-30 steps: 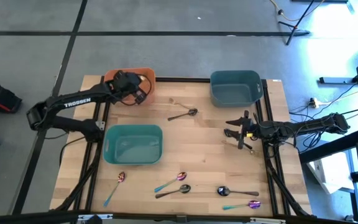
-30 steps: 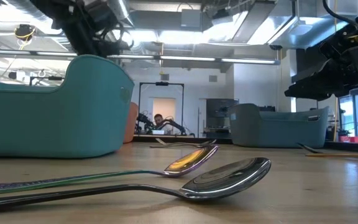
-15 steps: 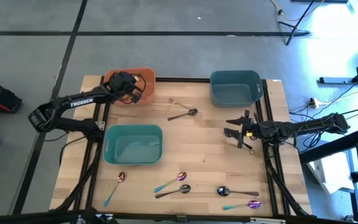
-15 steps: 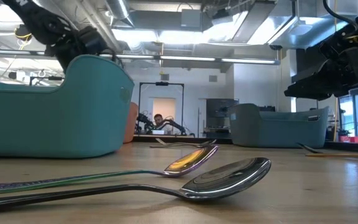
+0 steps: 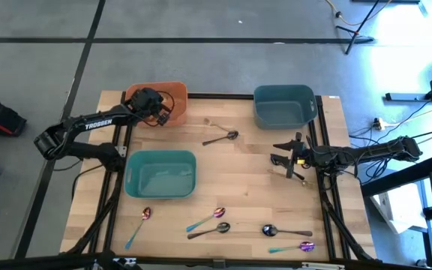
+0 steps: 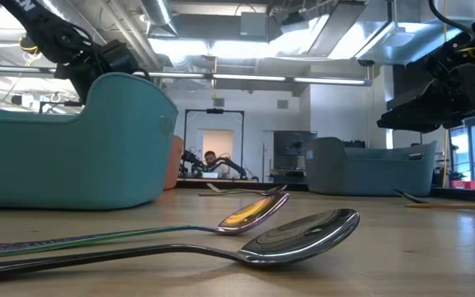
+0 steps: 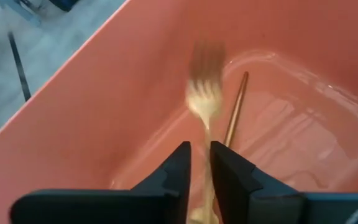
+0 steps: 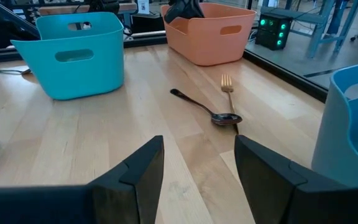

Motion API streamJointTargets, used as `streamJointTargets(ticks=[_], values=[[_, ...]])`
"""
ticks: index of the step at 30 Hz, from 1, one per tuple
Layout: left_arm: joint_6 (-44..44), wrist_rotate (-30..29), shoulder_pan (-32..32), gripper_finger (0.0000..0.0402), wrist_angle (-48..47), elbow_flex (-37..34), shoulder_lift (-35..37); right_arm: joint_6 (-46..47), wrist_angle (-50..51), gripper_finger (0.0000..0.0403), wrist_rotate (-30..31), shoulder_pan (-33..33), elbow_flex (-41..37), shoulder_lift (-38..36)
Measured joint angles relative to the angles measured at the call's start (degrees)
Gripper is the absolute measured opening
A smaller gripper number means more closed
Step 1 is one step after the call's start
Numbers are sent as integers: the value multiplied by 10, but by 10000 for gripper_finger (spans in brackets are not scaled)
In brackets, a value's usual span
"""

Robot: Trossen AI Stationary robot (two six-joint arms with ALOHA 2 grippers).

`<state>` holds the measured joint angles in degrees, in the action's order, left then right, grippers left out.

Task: Sort silverware by color (type)
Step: Put the bottom left yellow fork into the orange bin, then put the top yellow fork into the orange bin

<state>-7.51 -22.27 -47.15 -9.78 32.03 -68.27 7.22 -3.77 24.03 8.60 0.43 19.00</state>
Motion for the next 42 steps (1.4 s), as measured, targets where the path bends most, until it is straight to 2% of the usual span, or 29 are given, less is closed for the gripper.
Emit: streamJointTargets(ticks=[5,10,14,20,24,30,36,39,42], values=[[11,-1,5,99,-12,4,0,0,0,188,2,0,0,0],[29,9,32,105,-16,17,29,-1,-3,188,35,0,0,0],[43,15,77,104,-17,18,83,-15,-19,188,43,0,0,7],[81,103,158,103,-15,18,158,-45,-58,188,73,-1,10,23],[102,128,236,103,-4,18,170,-64,-67,188,90,-13,43,56],[104,124,346,103,47,18,164,-58,-67,188,63,-68,92,142],[84,99,415,103,111,16,147,-42,-67,188,22,-129,167,269],[57,80,438,103,168,-14,145,-41,-68,188,-3,-160,218,349],[52,85,446,103,259,-64,147,-44,-66,188,-44,-189,278,434]])
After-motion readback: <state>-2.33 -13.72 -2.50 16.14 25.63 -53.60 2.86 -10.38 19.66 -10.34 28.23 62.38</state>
